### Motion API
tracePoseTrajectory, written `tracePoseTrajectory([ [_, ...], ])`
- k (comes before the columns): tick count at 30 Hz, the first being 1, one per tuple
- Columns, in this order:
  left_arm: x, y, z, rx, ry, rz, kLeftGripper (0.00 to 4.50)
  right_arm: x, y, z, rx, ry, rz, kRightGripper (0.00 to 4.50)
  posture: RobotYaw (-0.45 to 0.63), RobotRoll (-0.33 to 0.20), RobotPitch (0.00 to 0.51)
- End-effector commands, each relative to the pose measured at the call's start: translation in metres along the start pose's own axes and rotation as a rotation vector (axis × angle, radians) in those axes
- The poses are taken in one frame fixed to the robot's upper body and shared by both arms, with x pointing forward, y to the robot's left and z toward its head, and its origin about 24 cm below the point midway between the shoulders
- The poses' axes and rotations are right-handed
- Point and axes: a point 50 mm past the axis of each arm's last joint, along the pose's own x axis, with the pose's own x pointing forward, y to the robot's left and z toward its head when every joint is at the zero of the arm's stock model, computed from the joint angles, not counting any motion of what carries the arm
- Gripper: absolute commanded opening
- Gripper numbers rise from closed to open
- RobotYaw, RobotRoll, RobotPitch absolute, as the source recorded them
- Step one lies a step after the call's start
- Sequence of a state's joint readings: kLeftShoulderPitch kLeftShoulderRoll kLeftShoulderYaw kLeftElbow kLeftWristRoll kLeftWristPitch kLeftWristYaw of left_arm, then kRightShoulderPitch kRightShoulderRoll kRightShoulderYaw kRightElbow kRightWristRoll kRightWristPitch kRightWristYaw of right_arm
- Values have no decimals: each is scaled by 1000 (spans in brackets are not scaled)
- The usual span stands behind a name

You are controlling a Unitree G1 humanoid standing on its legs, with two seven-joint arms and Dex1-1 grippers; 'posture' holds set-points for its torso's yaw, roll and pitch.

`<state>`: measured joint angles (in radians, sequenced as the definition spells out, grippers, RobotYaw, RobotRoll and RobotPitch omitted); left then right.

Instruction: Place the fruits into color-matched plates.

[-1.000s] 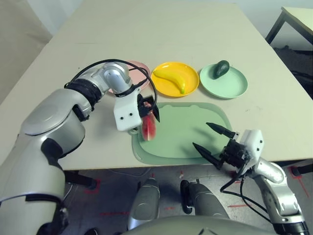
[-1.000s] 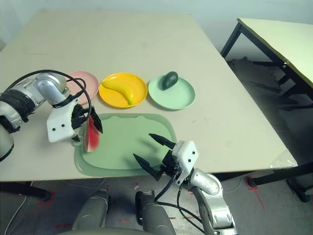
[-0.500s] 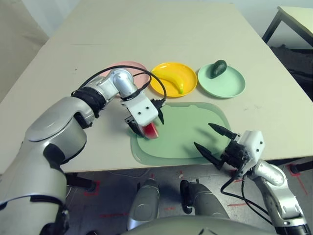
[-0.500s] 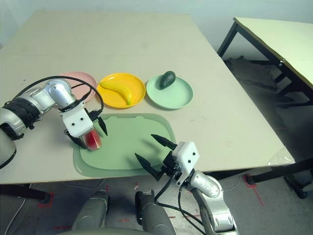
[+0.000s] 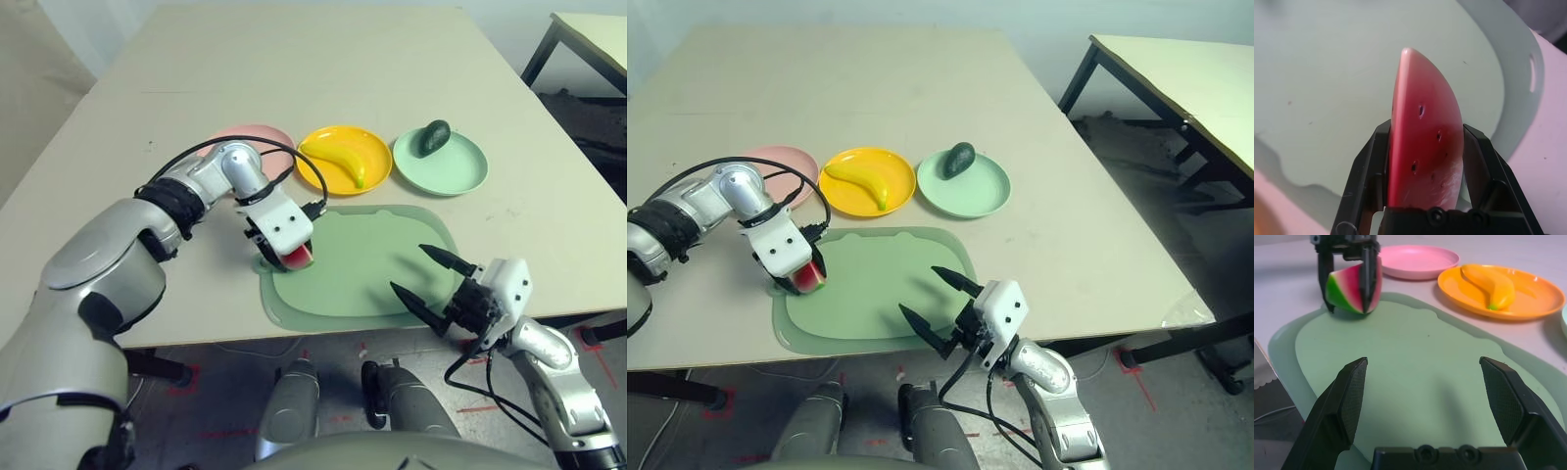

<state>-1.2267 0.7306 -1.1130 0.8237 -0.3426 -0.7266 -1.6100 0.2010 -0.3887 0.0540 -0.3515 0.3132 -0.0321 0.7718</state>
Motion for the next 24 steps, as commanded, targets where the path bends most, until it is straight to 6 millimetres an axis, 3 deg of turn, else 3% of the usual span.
tracePoseTrajectory([
  [1,-28,7,-2,-30,52,95,2234,1,6,9,8,-14,35,4500,92,0,130],
  [5,-58,1,-16,-132,156,189,2234,2,16,22,26,-33,84,4500,94,0,132],
  [10,-76,-10,-30,-245,249,320,2234,6,23,30,128,-65,66,4500,91,0,131],
  [13,-78,-16,-41,-297,331,392,2234,10,25,31,134,-62,70,4500,95,0,128],
  [19,-74,-10,-60,-301,543,599,2234,13,25,27,139,-45,72,4500,97,0,128],
  [24,-68,-8,-72,-305,680,678,2234,14,25,28,142,-42,62,4500,92,0,155],
])
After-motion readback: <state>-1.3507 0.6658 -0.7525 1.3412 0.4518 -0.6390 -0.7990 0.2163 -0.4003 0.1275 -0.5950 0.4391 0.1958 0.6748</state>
